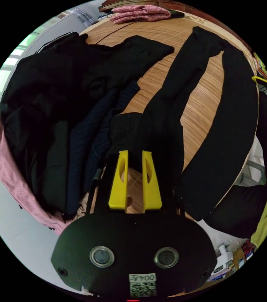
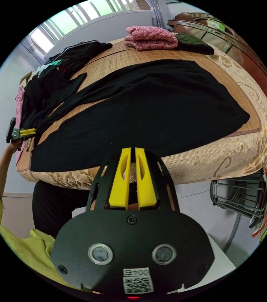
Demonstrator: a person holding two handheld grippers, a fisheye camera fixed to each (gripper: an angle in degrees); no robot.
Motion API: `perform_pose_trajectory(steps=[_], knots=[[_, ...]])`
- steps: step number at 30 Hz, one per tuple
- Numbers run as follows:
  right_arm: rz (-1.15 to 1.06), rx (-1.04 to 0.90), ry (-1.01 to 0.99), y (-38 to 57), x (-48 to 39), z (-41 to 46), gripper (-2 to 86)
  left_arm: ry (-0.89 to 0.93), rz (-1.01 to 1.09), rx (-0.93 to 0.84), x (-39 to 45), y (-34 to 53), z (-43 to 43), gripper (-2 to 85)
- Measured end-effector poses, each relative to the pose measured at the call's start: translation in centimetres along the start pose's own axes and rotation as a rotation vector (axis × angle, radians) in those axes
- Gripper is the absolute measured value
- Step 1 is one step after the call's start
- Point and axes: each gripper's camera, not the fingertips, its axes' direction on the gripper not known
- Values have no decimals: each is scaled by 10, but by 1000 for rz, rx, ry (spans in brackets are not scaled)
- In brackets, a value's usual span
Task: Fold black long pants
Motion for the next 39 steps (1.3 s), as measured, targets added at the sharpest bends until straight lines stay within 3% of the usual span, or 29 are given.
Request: perform_pose_trajectory(steps=[11,14,18,24,26,27,28,30,34,39], knots=[[-9,3,26,2,3,-4,40,-89,-116,2,-18,48,-70,17],[-3,4,14,2,8,-6,39,13,-322,49,-44,78,-87,18],[3,5,-1,1,16,-9,40,276,-640,183,-77,140,-85,27],[2,4,-7,-2,30,-14,40,154,-758,45,-57,194,-31,96],[9,6,-18,-3,37,-17,40,235,-854,30,-55,219,-14,154],[11,6,-21,-3,39,-17,40,359,-922,26,-56,237,0,201],[14,7,-26,-3,43,-18,40,489,-965,58,-54,256,11,216],[16,7,-31,-4,48,-20,40,541,-1051,161,-50,289,9,223],[14,7,-20,-7,59,-25,39,411,-1146,387,-18,369,-30,177],[6,8,6,-9,71,-31,40,215,-961,493,81,425,-81,101]])
